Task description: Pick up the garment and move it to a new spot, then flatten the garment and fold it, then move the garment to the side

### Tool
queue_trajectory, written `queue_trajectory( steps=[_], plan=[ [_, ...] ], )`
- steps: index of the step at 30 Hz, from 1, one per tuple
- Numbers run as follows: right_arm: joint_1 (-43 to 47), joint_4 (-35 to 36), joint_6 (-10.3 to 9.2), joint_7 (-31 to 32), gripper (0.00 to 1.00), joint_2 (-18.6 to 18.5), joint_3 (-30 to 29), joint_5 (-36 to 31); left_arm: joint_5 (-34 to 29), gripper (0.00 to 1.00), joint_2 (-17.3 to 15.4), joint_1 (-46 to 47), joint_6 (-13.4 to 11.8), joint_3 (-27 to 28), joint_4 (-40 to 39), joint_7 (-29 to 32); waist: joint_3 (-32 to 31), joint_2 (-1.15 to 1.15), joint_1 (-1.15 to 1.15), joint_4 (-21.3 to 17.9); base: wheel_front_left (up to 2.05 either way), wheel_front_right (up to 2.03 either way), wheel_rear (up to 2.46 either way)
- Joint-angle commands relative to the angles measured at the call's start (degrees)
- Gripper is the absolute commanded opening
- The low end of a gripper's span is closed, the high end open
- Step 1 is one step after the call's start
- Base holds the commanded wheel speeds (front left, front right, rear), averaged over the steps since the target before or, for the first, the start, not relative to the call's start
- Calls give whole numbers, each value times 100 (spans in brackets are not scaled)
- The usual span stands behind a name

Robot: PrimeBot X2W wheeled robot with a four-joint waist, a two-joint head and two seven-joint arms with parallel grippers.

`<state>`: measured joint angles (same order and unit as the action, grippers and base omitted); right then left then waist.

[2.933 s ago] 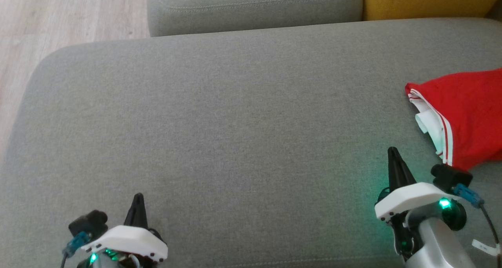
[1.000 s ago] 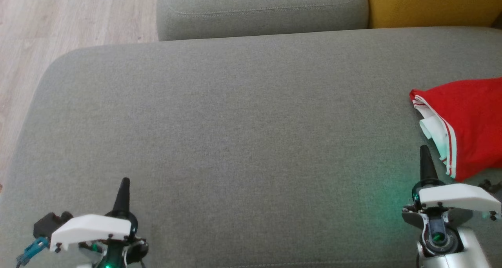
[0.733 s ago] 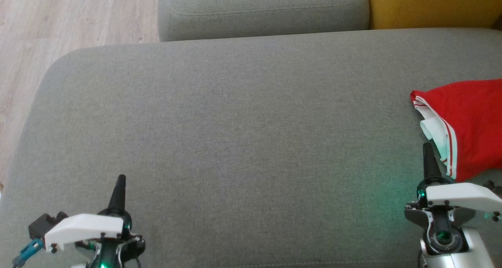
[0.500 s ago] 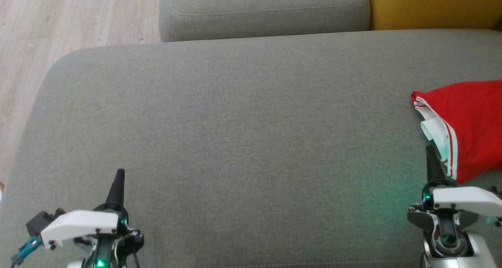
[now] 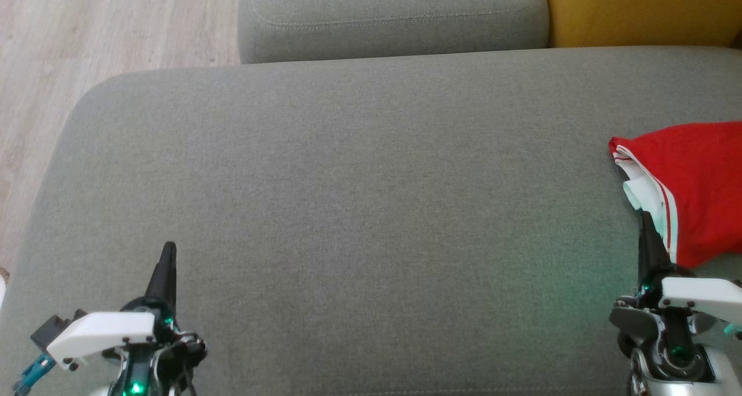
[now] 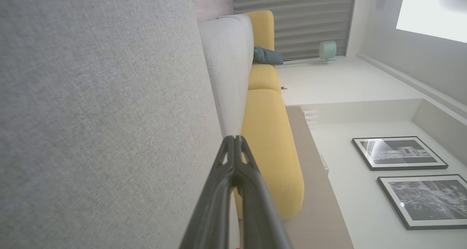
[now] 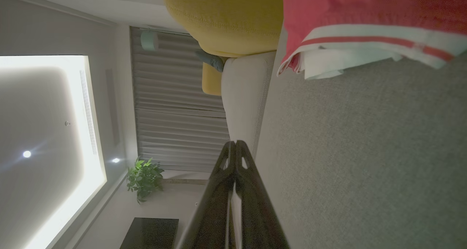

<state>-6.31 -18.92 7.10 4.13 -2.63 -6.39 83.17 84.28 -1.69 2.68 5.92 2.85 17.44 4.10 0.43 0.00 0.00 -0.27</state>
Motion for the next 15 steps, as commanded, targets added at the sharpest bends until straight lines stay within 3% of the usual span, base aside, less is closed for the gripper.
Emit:
queue_trajectory(
  steps=[1,15],
  plan=[
    [-86,262,35,62,0,-25,68,171,139,0,-108,323,57,237,-240,58,-2,0,0,3,0,0,0],
    [12,490,39,237,0,-25,-14,899,789,0,-119,352,157,366,-337,238,-25,0,0,27,0,0,0]
  ],
)
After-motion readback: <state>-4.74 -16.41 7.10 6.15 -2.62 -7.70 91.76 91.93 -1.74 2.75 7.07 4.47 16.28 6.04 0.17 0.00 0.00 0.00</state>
